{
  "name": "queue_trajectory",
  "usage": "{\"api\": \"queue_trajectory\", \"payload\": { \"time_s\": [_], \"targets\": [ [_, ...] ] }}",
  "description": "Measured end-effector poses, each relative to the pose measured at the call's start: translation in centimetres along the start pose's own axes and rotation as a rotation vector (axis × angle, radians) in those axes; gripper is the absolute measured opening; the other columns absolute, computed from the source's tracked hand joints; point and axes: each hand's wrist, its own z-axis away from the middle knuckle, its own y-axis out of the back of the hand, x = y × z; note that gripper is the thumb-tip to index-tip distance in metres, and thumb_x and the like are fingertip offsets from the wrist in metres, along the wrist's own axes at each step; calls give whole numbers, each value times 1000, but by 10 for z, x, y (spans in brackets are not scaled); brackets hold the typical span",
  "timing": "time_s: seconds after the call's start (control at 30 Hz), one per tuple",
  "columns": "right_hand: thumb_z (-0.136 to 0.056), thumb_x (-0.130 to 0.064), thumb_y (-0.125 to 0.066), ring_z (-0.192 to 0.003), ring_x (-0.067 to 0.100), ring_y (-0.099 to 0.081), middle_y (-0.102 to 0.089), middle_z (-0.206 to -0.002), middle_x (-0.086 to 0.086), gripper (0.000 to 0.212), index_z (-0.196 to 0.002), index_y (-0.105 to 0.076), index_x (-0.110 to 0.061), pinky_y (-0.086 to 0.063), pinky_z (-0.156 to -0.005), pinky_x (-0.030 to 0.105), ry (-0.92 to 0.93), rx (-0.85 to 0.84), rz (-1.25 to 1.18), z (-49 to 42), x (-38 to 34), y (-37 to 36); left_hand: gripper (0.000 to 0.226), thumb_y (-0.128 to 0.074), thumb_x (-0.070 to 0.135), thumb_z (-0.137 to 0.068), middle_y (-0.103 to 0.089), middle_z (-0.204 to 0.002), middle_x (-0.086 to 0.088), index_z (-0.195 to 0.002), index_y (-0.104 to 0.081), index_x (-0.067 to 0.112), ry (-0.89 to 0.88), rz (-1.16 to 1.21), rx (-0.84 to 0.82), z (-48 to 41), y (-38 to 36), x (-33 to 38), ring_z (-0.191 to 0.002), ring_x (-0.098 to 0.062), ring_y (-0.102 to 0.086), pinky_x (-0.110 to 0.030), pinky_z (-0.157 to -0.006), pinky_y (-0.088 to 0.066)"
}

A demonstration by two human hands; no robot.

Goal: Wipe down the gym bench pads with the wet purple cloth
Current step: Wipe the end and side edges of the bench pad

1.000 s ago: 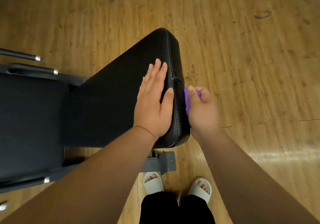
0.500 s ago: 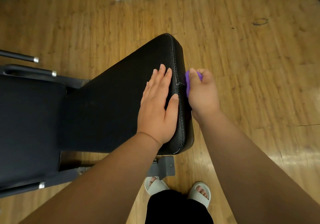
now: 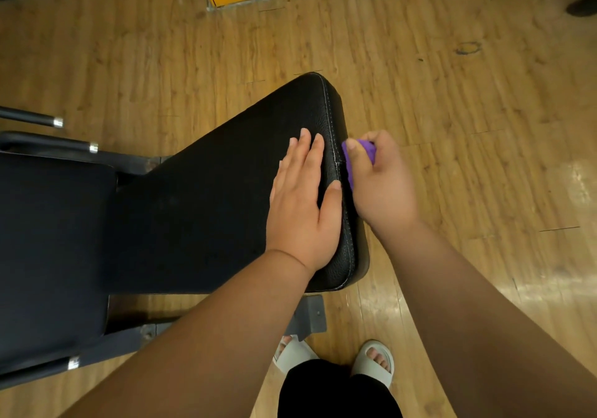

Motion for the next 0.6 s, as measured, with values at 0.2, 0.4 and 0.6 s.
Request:
{"api": "queue_trajectory", "payload": {
  "time_s": [0.2,0.4,0.6],
  "targets": [
    [-100,-28,-49,-60,-10,-47,-49,-70,-12,18,-83,-44,-26,-36,-53,7,125,-36,101,-10,-17,-1,53,-40,31,-99,-23,-159,7,-150,-31,22,-18,-30,-13,-9,17,1,-146,-7,-10,-21,-117,-7],
    [-100,-28,-49,-62,-8,-48,-51,-72,-12,14,-86,-46,-25,-37,-55,8,151,-37,91,-12,-18,-4,55,-31,28,-105,3,-162,10,-155,-9,24,-14,-46,-69,-46,23,2,-146,-4,11,-28,-119,4],
    [-99,-27,-50,-62,-8,-48,-51,-70,-12,24,-78,-41,-33,-37,-55,8,135,-39,102,-16,-19,-6,50,-24,27,-106,1,-161,15,-154,-9,29,-48,24,-26,-48,12,-9,-145,3,12,-27,-120,7]
  ]
}}
